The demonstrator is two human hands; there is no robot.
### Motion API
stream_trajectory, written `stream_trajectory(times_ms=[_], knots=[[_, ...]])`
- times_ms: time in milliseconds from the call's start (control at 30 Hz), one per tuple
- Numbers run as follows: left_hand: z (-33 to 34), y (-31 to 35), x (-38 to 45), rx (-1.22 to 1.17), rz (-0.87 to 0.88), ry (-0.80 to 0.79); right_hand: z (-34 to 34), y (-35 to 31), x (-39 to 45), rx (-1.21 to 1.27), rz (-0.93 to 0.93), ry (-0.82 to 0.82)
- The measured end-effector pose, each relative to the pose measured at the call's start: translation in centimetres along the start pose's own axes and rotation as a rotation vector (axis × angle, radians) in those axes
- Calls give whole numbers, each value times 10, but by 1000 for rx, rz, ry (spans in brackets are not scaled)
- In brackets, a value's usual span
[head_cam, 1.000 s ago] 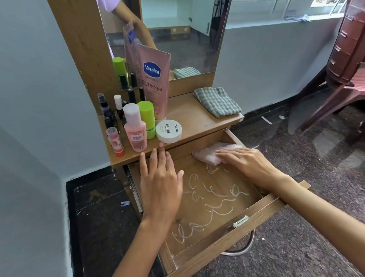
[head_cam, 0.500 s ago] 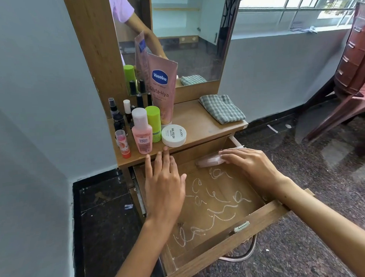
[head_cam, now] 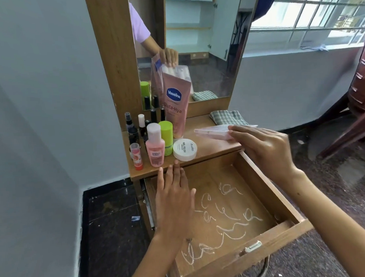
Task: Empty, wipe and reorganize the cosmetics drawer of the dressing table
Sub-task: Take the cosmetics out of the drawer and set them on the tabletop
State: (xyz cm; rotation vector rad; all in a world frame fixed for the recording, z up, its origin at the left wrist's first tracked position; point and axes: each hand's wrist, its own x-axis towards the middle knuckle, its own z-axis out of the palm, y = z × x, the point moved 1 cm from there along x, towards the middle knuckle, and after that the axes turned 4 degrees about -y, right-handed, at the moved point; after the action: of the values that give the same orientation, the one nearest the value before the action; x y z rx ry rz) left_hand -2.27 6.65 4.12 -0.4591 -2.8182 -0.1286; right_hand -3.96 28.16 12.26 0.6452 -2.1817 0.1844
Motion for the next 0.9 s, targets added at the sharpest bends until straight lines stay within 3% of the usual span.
stream_trajectory(times_ms=[167, 300, 533, 633, 900], knots=[[1, 0, 0, -29, 11, 10, 50, 15, 4, -65, -54, -1], [3, -1, 1, -75, 18, 55, 73, 17, -2, 21, -5, -15], [-3, 14, 16, -160, 27, 90, 88, 17, -11, 275, 76, -238], [0, 19, 15, -161, 7, 76, 90, 22, -13, 299, 167, -237], [10, 20, 9, -162, -3, 18, 95, 21, -11, 294, 204, -221]])
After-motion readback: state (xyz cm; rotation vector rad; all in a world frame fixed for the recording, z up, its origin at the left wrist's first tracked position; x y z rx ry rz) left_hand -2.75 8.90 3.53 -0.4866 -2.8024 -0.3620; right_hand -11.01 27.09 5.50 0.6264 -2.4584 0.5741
